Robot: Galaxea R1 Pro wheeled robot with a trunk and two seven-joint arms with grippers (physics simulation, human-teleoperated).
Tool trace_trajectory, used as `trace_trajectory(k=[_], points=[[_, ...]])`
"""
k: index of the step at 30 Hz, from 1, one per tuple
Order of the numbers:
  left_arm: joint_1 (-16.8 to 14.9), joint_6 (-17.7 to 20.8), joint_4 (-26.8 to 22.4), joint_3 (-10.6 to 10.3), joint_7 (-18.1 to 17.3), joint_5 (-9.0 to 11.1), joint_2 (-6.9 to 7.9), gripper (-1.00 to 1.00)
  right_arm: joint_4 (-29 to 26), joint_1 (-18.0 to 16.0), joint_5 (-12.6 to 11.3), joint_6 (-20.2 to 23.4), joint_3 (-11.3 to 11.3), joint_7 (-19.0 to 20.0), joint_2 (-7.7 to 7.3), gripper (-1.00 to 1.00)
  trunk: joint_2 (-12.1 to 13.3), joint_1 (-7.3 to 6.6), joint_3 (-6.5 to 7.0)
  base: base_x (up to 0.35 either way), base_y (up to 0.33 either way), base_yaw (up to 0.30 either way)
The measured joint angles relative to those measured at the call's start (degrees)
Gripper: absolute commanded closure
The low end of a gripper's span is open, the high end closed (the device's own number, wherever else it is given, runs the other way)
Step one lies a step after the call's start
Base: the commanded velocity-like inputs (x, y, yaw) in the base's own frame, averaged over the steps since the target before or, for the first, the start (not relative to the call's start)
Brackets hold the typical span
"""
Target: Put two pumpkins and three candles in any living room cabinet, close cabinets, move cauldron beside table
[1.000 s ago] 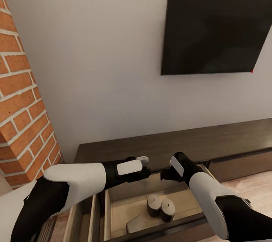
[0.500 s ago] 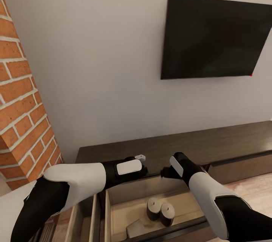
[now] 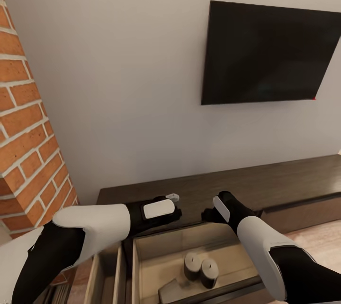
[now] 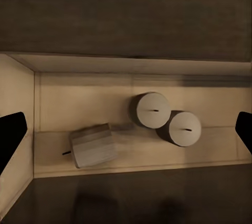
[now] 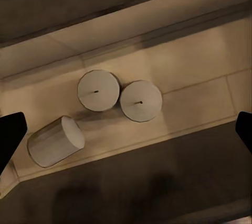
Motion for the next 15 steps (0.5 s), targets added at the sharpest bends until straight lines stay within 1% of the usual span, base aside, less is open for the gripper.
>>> trace_trajectory(k=[3,5,6,7,11,15], points=[[0.02,0.01,0.01,0.0,-0.51,0.0,0.61,-1.0,-0.17,0.0,0.0,-0.84,0.04,0.01,0.03,-1.0,1.2,-0.66,0.54,0.0,0.0,0.0],[0.01,-0.03,0.03,0.0,-1.04,0.0,1.44,-1.0,-0.49,0.0,0.01,-2.67,0.06,-0.04,0.09,-1.0,2.01,-1.1,0.9,0.0,0.0,0.0],[0.01,-0.07,0.05,0.0,-1.17,0.0,1.6,-1.0,-0.54,0.0,0.01,-3.12,0.07,-0.02,0.08,-1.0,2.41,-1.32,1.08,0.0,0.0,0.0],[0.0,-0.92,0.2,-0.04,-1.45,0.0,2.0,-1.0,-0.65,0.0,0.04,-4.32,0.08,-0.06,0.09,-1.0,2.81,-1.54,1.26,0.0,0.0,0.0],[-0.01,-4.45,0.5,-0.22,-1.62,-0.02,2.41,-1.0,-0.72,0.0,0.27,-6.74,0.08,-0.26,0.05,-1.0,4.41,-2.42,1.98,0.0,0.0,0.0],[0.01,-8.22,1.74,-0.57,-1.64,-0.44,2.31,-1.0,-0.72,0.0,1.69,-13.59,-0.03,-0.29,0.16,-1.0,6.02,-3.3,2.69,0.0,0.0,0.0]])
